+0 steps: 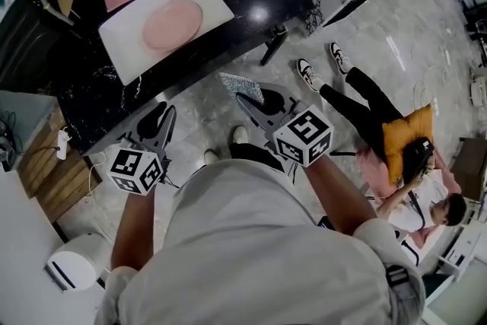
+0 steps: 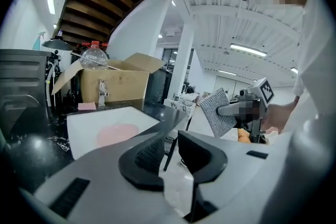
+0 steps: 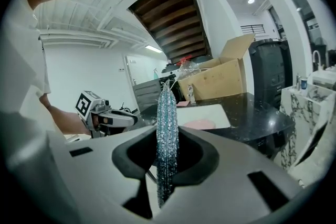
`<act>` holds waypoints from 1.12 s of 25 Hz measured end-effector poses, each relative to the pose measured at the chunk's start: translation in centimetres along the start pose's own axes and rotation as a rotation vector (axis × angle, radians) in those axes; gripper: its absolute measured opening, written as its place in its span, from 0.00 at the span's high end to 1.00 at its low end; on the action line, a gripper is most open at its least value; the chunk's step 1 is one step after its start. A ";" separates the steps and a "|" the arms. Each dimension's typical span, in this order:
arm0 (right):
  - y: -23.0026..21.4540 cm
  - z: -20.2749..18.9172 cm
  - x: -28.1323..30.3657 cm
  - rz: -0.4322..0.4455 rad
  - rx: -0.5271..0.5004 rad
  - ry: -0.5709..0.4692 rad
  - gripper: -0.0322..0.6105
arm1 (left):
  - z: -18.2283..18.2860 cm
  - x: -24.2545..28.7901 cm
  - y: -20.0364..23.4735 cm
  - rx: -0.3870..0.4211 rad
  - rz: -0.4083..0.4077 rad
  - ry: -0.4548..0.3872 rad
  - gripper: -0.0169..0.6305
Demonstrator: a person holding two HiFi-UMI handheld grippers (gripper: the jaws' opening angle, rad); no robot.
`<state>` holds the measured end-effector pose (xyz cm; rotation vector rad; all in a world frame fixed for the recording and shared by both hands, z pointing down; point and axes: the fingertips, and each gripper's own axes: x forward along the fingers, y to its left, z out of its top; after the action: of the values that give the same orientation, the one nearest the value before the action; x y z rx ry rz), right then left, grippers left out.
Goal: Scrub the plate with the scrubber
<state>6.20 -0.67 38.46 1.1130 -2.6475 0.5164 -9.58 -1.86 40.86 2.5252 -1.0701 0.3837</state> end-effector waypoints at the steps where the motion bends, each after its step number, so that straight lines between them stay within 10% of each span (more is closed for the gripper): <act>1: -0.8 0.3 0.1 0.006 -0.005 0.001 0.83 | 0.5 0.8 0.1 0.001 0.003 0.000 0.85; 13: -9.5 2.3 0.0 0.047 -0.024 -0.018 0.83 | 5.0 7.5 3.7 0.026 0.114 -0.005 0.84; 28: -12.4 4.6 9.9 -0.038 0.001 -0.031 0.83 | 3.6 12.8 19.9 -0.026 0.110 0.133 0.82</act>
<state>8.05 -16.96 40.43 1.1789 -2.6474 0.4976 -15.07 -24.28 47.12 2.3873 -1.1565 0.5565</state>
